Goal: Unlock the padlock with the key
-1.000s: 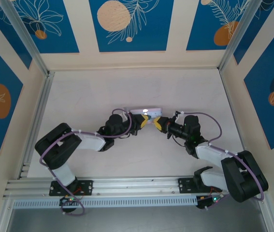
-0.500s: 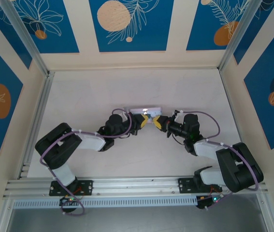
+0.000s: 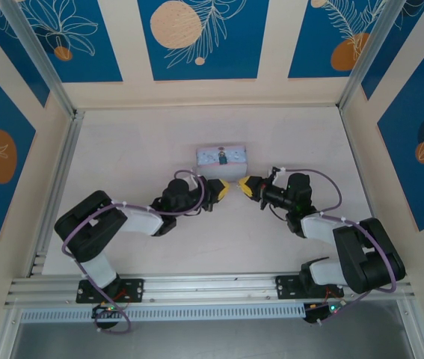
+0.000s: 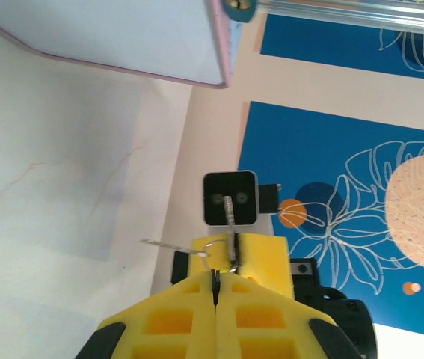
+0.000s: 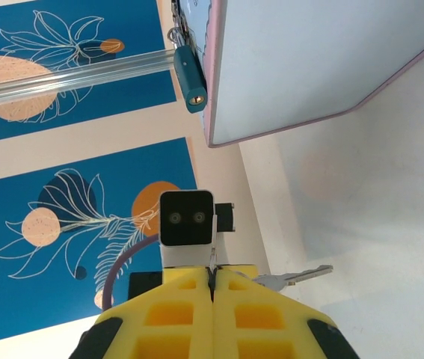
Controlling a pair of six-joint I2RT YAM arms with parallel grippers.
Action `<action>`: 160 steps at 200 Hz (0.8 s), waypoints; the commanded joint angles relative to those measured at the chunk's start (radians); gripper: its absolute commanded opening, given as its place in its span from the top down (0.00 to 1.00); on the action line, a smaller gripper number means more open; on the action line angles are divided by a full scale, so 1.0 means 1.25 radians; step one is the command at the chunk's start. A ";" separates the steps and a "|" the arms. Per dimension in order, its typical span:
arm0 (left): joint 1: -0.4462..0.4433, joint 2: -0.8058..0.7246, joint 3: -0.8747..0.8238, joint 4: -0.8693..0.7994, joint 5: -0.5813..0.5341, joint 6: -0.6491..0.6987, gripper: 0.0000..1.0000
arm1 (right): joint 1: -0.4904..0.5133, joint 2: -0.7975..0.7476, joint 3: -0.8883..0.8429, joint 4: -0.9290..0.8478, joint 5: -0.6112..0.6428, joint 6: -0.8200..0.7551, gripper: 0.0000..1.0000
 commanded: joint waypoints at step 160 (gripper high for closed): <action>0.153 0.039 0.715 -1.231 0.085 0.863 0.07 | -0.084 -0.211 0.030 -0.313 -0.011 -0.163 1.00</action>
